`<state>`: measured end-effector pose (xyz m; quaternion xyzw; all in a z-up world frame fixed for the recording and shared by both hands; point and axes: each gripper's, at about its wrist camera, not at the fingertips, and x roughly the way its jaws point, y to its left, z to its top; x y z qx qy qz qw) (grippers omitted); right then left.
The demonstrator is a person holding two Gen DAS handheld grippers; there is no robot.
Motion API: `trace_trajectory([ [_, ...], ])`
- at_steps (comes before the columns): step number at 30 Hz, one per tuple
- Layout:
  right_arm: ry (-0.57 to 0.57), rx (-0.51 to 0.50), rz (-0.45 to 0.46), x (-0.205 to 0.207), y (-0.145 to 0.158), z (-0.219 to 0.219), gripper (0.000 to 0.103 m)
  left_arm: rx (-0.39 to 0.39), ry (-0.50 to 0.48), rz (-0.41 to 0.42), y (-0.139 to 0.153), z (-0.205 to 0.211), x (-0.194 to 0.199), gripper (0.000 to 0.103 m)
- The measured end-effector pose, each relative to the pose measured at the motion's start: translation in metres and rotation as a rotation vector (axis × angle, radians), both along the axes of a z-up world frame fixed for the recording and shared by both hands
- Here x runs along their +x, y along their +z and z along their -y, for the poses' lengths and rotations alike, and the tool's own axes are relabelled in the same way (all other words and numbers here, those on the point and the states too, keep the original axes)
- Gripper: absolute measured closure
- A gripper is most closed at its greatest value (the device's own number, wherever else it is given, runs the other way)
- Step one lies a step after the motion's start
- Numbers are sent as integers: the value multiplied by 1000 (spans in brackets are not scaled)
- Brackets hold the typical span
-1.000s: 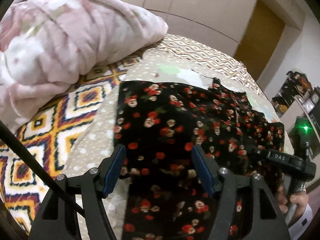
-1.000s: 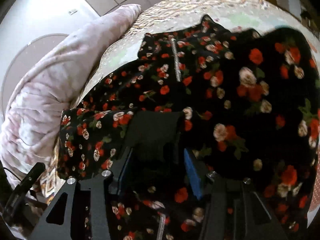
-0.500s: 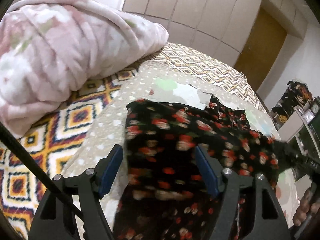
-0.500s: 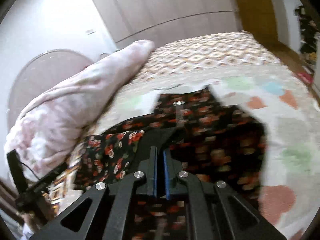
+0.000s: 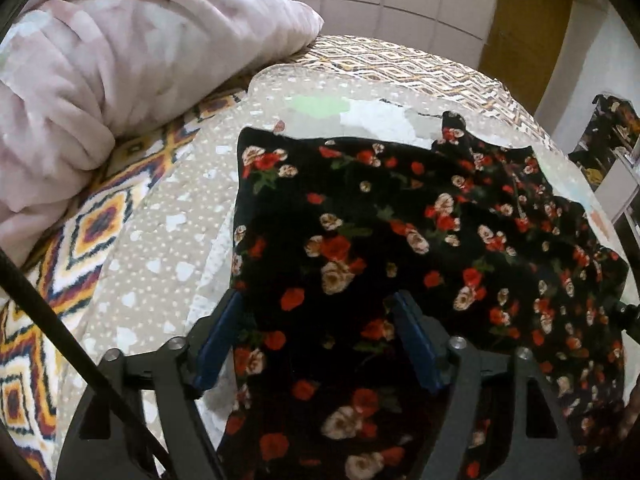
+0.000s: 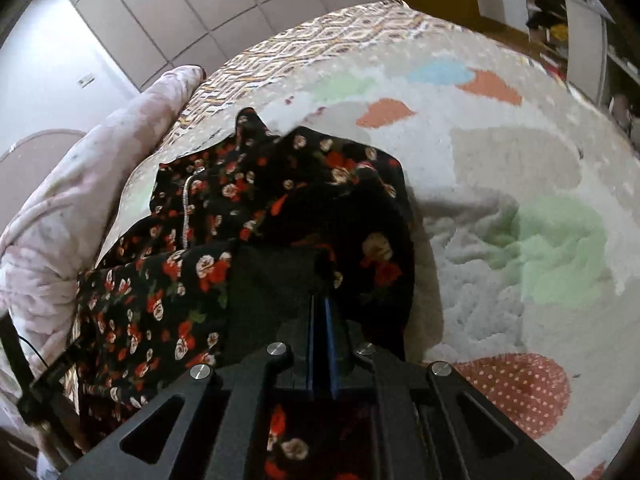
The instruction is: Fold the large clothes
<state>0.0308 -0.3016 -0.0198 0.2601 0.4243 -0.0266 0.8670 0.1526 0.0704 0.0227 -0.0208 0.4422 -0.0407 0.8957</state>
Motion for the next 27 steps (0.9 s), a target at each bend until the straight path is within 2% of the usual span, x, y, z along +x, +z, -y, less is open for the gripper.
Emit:
trace_trajectory([
  [2,-4,9,5,3,-4,-1,99,-12,9,-1,-6,-5,2,16],
  [6,-7,-13,10,2,-5,-4,99,-102,33,-32,-13,-19,5,12],
  [10,-24,-22,44,-5,11,1,99,-112,24,-29,3,-19,1,12],
  [13,-102,-67,66,-14,24,22,103,-117,23,-5,14,-20,0,12],
  [17,-155,-36,19,-16,13,50,103,-78,35,-31,2,-17,8,12],
  [21,-99,15,73,-21,20,46,102,-103,44,-38,-10,-19,9,12],
  [27,14,65,146,-24,39,16,99,-83,39,-6,-13,-16,6,10],
])
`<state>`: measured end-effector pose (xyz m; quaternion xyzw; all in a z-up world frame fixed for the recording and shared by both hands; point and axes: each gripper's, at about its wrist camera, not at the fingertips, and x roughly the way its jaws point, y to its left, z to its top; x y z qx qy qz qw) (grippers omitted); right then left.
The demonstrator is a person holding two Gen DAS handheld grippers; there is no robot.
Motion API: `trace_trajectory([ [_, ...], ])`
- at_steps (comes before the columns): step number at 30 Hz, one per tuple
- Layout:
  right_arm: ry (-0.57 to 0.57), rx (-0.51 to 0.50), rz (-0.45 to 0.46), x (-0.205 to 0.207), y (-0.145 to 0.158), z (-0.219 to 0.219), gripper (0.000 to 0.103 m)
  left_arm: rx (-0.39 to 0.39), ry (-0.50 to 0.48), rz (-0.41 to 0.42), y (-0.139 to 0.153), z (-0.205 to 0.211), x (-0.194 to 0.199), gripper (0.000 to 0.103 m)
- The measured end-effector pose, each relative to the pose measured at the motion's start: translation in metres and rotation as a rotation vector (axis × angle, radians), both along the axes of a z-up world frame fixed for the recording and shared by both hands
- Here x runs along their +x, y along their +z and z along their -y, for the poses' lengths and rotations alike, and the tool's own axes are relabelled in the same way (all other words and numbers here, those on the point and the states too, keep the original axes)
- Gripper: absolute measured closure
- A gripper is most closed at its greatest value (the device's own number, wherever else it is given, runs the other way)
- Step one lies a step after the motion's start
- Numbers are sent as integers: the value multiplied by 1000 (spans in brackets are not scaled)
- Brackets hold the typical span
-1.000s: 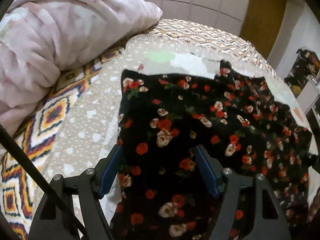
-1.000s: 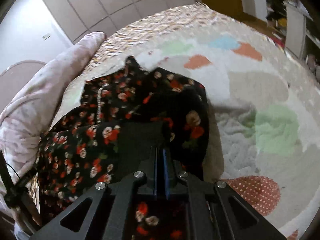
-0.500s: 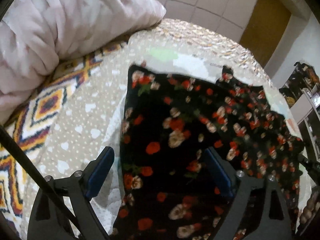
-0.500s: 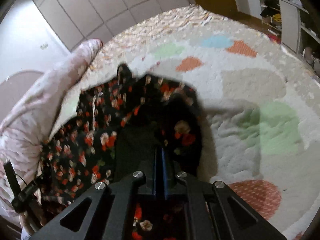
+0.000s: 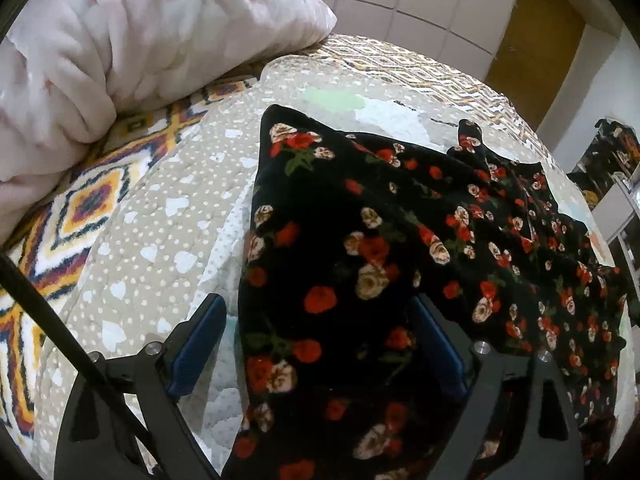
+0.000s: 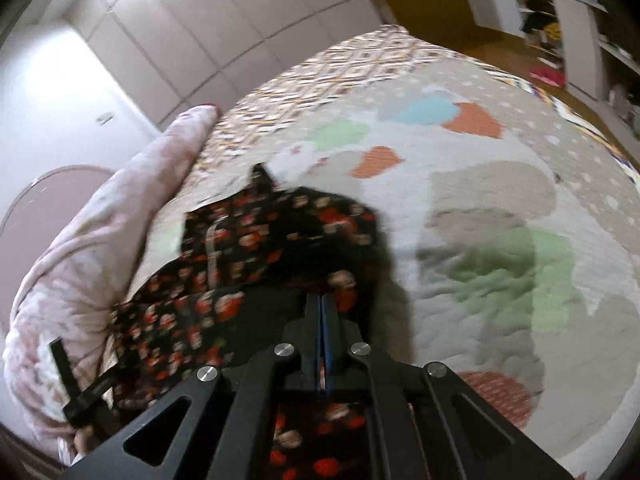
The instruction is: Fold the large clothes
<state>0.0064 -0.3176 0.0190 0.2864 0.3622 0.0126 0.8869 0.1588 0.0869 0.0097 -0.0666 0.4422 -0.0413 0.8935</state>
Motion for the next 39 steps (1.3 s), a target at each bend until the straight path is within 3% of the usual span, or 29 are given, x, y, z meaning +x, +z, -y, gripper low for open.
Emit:
trace_trajectory([
  [2,33,1,9,-3,1,-11,89,1,3,8,-1,0,-1,9],
  [5,27,-75,2,0,0,-20,50,3,1,0,1,0,-1,9],
  [6,12,-104,-11,6,-2,-21,47,1,-5,-8,3,0,-2,9],
  [9,37,-129,-78,27,-19,-25,47,-56,-17,-2,21,-5,-7,9],
  [10,55,-131,-100,34,-26,-29,52,-80,-9,10,28,-10,-10,9],
  [11,67,-143,-107,36,-29,-32,59,-107,4,24,37,-16,-12,10],
  [12,78,-162,-116,38,-30,-37,77,-131,14,36,44,-22,-12,10],
  [13,90,-163,-111,37,-29,-39,89,-147,26,45,51,-29,-12,10],
  [15,96,-173,-84,30,-21,-41,92,-151,67,76,64,-42,-11,10],
  [18,89,-203,-33,17,-2,-40,94,-127,105,96,71,-56,-6,10],
  [22,33,-226,5,6,18,-30,94,-99,82,68,61,-49,-1,10],
  [25,9,-233,-56,14,5,-22,94,-29,40,28,42,-29,5,10],
  [28,-5,-231,-121,22,-18,-17,94,89,29,-17,19,-14,13,9],
  [32,-23,-166,-141,26,-37,-4,94,102,29,-16,7,-12,15,8],
  [39,-24,-255,-150,29,-35,-15,93,130,33,-7,14,-10,9,8],
])
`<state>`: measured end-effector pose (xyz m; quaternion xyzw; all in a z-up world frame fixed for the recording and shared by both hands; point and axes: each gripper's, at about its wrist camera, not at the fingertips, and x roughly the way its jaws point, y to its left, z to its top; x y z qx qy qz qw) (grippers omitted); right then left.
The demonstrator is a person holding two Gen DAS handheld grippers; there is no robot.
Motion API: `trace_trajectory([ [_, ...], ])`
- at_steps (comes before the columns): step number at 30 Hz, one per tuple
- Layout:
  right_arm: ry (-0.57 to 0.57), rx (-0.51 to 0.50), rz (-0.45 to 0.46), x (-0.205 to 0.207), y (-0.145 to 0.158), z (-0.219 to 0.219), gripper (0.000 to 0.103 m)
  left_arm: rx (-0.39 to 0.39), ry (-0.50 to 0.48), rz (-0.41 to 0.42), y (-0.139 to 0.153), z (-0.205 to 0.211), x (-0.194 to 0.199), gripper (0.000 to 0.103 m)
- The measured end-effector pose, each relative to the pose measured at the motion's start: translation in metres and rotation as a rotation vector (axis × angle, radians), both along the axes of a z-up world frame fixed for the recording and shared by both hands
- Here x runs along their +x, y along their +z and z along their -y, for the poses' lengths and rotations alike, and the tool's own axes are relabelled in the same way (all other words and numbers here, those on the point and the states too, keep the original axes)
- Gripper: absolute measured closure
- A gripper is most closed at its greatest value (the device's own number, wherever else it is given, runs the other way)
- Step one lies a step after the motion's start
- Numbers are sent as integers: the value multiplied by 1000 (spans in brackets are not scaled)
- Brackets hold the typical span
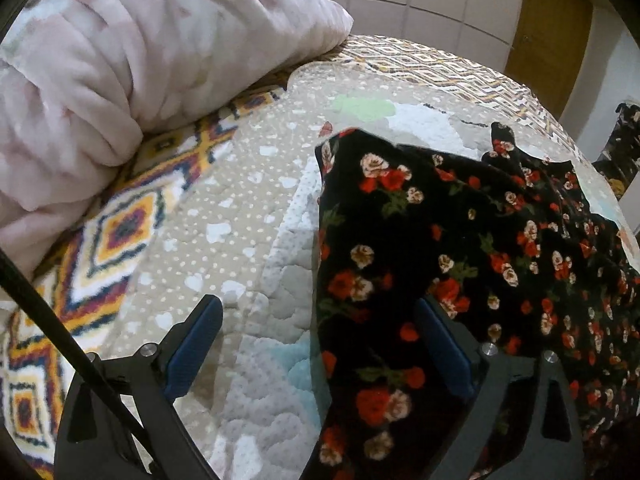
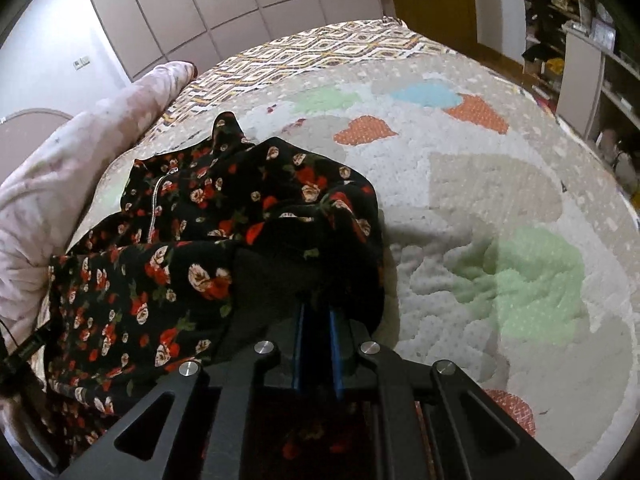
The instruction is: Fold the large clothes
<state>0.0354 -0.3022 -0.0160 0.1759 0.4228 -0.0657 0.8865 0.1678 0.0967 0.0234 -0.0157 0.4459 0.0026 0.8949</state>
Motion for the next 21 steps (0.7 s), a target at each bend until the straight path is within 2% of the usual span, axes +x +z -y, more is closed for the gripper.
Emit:
trace_trajectory([
  [3,-5,-28,8,-9,17,1,89,-17,-20,14,23,-3,-16,11],
  [6,-37,-31,81,-35,45,9,87,-84,-33,49,50,-14,-41,11],
  [8,-51,-42,135,-61,63,14,82,-101,-34,62,64,-22,-60,11],
  [10,-46,-25,172,-85,72,17,57,-119,-34,82,75,-32,-79,11],
  [12,-26,6,141,-104,71,20,50,-127,-21,106,82,-45,-103,10],
  [15,22,14,61,-136,56,16,50,-124,-7,112,77,-59,-134,10],
  [18,64,20,4,-173,34,4,52,-107,-10,76,60,-69,-157,10],
  [21,64,-32,-21,-203,19,-7,54,-57,-18,32,41,-67,-180,10],
])
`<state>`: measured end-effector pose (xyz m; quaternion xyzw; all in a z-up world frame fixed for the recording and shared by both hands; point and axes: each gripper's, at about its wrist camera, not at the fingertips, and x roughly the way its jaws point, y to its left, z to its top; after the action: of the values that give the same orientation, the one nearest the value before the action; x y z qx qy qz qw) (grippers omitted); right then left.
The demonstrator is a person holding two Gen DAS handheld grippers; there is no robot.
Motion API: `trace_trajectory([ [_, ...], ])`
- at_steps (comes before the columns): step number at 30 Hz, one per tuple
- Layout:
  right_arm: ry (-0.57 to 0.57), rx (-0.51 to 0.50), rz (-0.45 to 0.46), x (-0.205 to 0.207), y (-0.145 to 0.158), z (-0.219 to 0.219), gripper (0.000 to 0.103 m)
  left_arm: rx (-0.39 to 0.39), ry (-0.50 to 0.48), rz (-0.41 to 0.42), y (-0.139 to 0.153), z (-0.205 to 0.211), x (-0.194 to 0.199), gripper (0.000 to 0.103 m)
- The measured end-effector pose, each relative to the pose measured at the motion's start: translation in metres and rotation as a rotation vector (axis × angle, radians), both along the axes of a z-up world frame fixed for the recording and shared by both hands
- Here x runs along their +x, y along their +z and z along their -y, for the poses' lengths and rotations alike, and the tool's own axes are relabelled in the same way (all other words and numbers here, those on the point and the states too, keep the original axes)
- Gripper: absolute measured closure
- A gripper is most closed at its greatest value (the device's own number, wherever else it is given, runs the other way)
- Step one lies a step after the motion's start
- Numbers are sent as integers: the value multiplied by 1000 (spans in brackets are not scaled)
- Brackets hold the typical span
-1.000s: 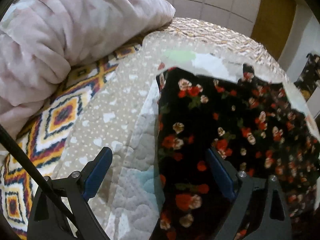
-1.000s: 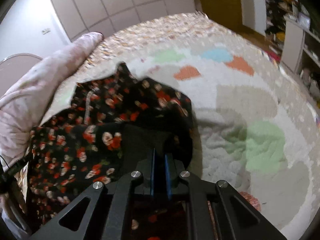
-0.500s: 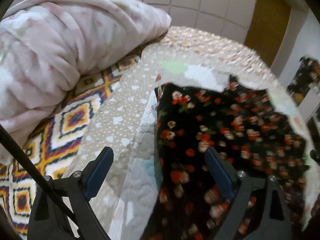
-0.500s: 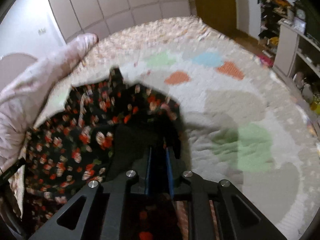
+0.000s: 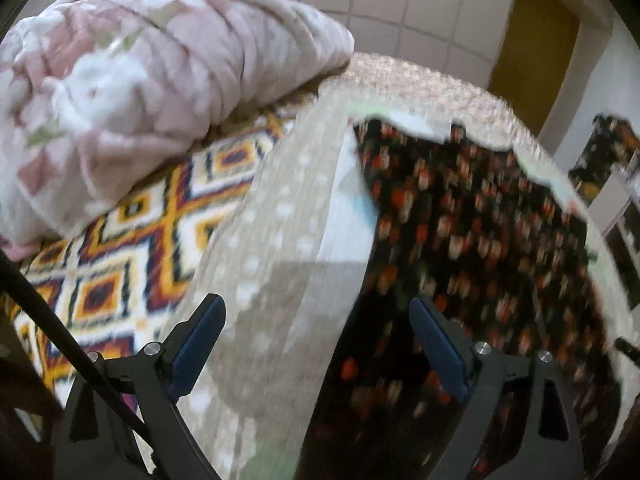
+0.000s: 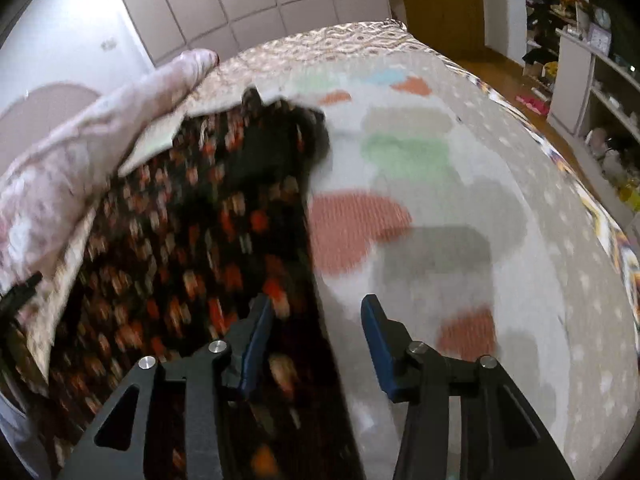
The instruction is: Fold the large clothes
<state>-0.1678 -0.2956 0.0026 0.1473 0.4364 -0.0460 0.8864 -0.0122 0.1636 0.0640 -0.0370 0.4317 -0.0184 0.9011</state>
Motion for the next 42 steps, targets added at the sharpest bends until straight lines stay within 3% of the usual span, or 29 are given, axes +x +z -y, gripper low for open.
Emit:
trace_trajectory([
  [5,-22,-25,-2,-28,-14,-15,54,48,-6,-13,-23,14,-34,10],
  [10,-53,-71,-8,-30,-21,-27,54,1,17,-99,-52,19,-47,10],
  [14,-75,-67,-3,-32,-26,-29,54,48,27,-67,-54,25,-59,10],
  [19,-123,-33,12,-36,-35,-21,38,52,45,-54,-57,25,-62,7],
  [26,-138,3,40,-37,-39,-17,27,85,72,-35,-61,27,-62,0],
  [29,-135,31,45,-36,-42,-16,18,87,70,-38,-62,27,-61,0],
  [32,-100,37,36,-33,-44,-24,0,93,65,-42,-62,27,-61,0],
  [36,-90,-125,-10,-27,-47,-49,0,92,67,-41,-62,27,-61,0],
  [42,-114,-127,-14,-26,-49,-49,0,89,74,-32,-62,28,-62,0],
])
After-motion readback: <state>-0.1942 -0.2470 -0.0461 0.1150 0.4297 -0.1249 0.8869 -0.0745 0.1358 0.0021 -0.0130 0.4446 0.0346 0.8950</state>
